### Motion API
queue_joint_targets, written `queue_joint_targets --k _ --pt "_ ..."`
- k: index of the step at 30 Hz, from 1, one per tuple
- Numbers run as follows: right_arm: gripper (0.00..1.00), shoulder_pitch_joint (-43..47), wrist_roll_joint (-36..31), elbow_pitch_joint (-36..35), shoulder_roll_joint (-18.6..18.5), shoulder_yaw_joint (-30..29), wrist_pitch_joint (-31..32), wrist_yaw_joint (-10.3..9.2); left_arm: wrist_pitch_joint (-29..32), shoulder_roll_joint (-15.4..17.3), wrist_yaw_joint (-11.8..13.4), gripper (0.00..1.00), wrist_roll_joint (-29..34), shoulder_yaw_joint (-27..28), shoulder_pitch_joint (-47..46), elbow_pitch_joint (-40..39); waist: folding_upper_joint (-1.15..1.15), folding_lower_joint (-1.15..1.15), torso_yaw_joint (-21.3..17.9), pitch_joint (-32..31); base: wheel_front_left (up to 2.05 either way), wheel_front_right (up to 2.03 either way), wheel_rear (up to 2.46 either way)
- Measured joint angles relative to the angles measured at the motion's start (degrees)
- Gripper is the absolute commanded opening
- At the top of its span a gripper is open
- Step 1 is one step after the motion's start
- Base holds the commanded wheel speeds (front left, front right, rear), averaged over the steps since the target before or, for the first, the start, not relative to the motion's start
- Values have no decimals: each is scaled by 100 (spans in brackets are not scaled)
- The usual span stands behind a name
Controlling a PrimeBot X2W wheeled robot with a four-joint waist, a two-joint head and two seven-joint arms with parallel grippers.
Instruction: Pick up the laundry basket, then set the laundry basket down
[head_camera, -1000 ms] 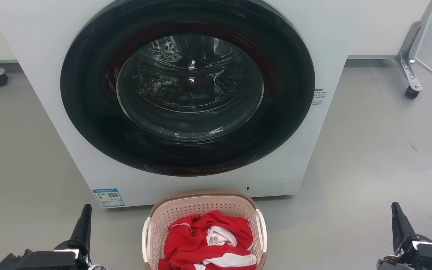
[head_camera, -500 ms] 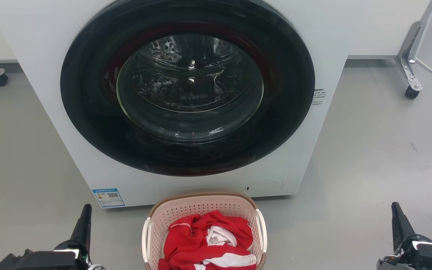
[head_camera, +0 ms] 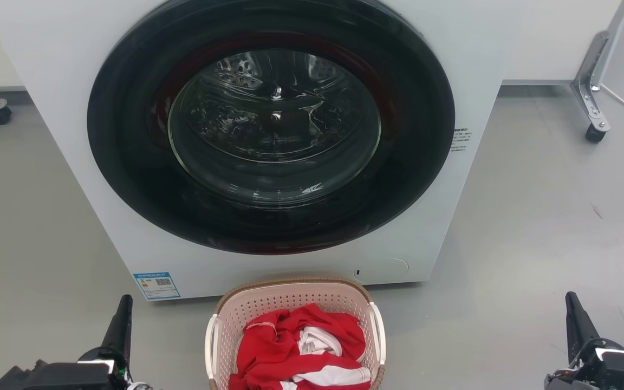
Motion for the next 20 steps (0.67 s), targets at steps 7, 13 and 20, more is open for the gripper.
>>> queue_joint_targets --k 7,13,20 --pt "0 0 0 -1 0 0 0 0 0 0 0 0 0 0 0 0 0 0 0 0 0 0 0" --pt "0 0 1 -1 0 0 0 0 0 0 0 0 0 0 0 0 0 0 0 0 0 0 0" --pt "0 0 1 -1 1 0 0 0 0 0 0 0 0 0 0 -1 0 0 0 0 0 0 0"
